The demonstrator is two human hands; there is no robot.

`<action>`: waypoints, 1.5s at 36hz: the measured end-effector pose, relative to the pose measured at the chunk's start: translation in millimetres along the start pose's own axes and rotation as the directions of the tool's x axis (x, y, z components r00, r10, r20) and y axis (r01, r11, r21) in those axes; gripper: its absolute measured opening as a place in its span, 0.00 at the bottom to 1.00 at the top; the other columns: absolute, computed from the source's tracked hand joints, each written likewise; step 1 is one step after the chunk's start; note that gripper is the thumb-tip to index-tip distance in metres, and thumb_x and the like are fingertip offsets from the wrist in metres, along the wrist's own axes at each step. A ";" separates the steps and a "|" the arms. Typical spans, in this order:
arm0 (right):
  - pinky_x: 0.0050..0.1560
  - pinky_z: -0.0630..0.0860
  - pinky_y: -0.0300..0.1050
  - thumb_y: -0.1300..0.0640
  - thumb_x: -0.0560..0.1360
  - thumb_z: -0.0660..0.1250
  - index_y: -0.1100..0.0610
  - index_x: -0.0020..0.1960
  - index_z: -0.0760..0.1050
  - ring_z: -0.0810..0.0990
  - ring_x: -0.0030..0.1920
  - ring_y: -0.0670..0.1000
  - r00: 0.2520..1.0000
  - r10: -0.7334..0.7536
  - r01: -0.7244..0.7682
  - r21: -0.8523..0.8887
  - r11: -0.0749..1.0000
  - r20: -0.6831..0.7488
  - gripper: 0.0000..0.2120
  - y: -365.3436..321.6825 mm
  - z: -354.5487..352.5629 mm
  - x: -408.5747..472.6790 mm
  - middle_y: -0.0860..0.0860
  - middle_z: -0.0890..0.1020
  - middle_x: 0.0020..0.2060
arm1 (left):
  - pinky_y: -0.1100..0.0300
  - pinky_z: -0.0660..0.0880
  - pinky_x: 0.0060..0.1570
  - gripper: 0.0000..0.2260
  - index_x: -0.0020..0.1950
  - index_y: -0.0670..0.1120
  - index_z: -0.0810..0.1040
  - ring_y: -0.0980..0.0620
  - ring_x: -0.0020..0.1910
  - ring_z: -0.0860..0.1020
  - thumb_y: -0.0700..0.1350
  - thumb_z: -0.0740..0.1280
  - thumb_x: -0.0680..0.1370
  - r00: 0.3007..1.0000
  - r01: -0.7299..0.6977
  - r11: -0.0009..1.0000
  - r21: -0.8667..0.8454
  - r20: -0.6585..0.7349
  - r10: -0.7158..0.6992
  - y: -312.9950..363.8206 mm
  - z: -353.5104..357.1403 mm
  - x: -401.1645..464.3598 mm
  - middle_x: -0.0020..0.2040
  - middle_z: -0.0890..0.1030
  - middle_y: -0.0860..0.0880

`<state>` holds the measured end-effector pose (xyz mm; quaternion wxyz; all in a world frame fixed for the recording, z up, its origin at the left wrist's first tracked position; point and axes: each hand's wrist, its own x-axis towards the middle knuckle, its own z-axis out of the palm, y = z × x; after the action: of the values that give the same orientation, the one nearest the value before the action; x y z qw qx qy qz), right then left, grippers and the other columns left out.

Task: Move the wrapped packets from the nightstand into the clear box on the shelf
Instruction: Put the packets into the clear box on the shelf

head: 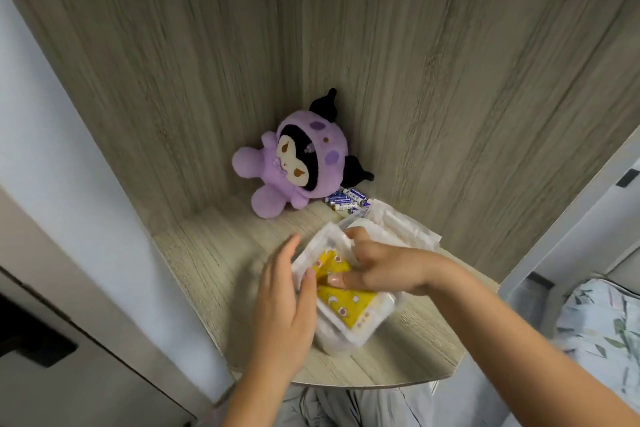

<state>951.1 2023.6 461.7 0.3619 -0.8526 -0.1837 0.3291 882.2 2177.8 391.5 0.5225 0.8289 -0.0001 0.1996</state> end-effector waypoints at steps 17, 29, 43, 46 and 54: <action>0.46 0.67 0.35 0.53 0.77 0.66 0.59 0.64 0.70 0.78 0.50 0.51 0.713 -0.350 0.150 -0.357 0.922 -0.607 0.19 21.0 57.2 24.6 0.52 0.80 0.49 | 0.69 0.50 0.71 0.29 0.74 0.51 0.65 0.58 0.73 0.58 0.50 0.46 0.74 0.991 -0.049 0.945 0.323 0.131 0.006 -18.0 19.2 0.7 0.71 0.58 0.65; 0.76 0.54 0.50 0.47 0.79 0.51 0.56 0.70 0.69 0.62 0.73 0.52 0.514 -0.354 -0.079 -0.454 0.887 -0.781 0.25 39.2 26.9 9.4 0.52 0.71 0.70 | 0.61 0.60 0.72 0.37 0.76 0.55 0.61 0.61 0.71 0.55 0.54 0.37 0.67 0.961 -0.051 0.894 0.444 0.267 -0.077 -8.3 9.8 1.5 0.75 0.59 0.62; 0.74 0.44 0.40 0.38 0.78 0.39 0.51 0.78 0.42 0.41 0.77 0.45 0.931 0.017 -0.196 -0.459 0.866 -0.364 0.32 26.8 32.9 -8.5 0.48 0.44 0.77 | 0.45 0.55 0.73 0.23 0.74 0.66 0.52 0.56 0.75 0.49 0.60 0.52 0.79 0.879 -0.086 0.736 0.672 0.399 -0.262 20.8 0.0 8.4 0.77 0.50 0.61; 0.75 0.46 0.43 0.33 0.72 0.34 0.51 0.78 0.41 0.41 0.77 0.46 0.948 0.027 -0.182 -0.466 0.866 -0.318 0.39 23.9 33.8 -10.1 0.48 0.42 0.77 | 0.44 0.52 0.74 0.23 0.74 0.66 0.53 0.55 0.76 0.48 0.58 0.53 0.79 0.856 -0.098 0.726 0.680 0.430 -0.287 23.1 -3.9 11.0 0.77 0.49 0.60; 0.74 0.47 0.40 0.32 0.72 0.35 0.52 0.78 0.45 0.43 0.77 0.44 0.938 -0.052 -0.152 -0.539 0.828 -0.344 0.40 28.2 34.7 -7.5 0.47 0.47 0.78 | 0.49 0.58 0.69 0.22 0.73 0.65 0.58 0.51 0.71 0.56 0.56 0.53 0.78 0.884 -0.107 0.678 0.727 0.381 -0.269 35.8 1.6 15.3 0.74 0.57 0.57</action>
<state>923.8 2017.8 426.0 0.1149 -0.9694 -0.1829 0.1165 889.3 2163.3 427.0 0.1410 0.9891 -0.0060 -0.0427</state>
